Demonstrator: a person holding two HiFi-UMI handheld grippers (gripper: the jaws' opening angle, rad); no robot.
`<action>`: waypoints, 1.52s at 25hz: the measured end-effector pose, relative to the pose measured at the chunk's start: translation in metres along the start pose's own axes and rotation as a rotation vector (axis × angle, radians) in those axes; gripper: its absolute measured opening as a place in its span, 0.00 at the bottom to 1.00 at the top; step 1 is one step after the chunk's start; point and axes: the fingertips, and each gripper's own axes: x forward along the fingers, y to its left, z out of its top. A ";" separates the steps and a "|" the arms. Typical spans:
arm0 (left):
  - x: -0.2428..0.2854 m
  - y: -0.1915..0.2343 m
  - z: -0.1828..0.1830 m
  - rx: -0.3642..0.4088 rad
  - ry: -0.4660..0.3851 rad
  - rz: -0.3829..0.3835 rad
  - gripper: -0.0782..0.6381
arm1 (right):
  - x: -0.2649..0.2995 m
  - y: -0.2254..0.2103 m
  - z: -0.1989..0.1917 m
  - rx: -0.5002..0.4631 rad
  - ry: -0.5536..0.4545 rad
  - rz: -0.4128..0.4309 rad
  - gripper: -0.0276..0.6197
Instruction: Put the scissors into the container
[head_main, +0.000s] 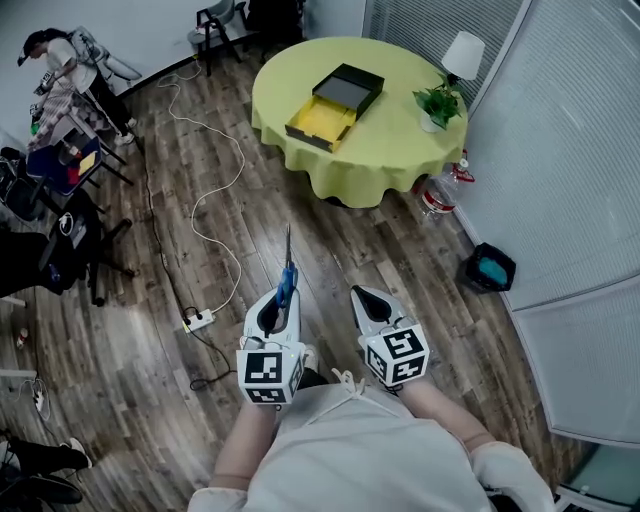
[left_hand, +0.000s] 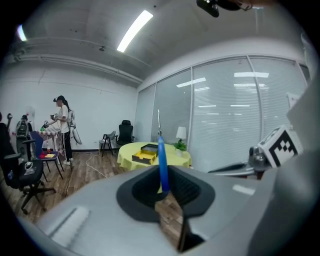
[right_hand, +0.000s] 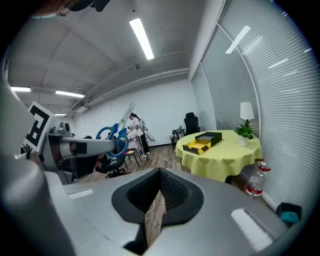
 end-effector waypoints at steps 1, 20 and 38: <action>0.006 0.016 0.002 -0.003 -0.001 -0.001 0.18 | 0.016 0.005 0.003 -0.003 0.006 -0.001 0.04; 0.123 0.168 0.017 -0.021 0.060 -0.055 0.18 | 0.204 0.009 0.060 -0.007 0.059 0.005 0.04; 0.375 0.211 0.089 0.037 0.077 -0.117 0.18 | 0.398 -0.150 0.168 -0.022 0.027 0.032 0.04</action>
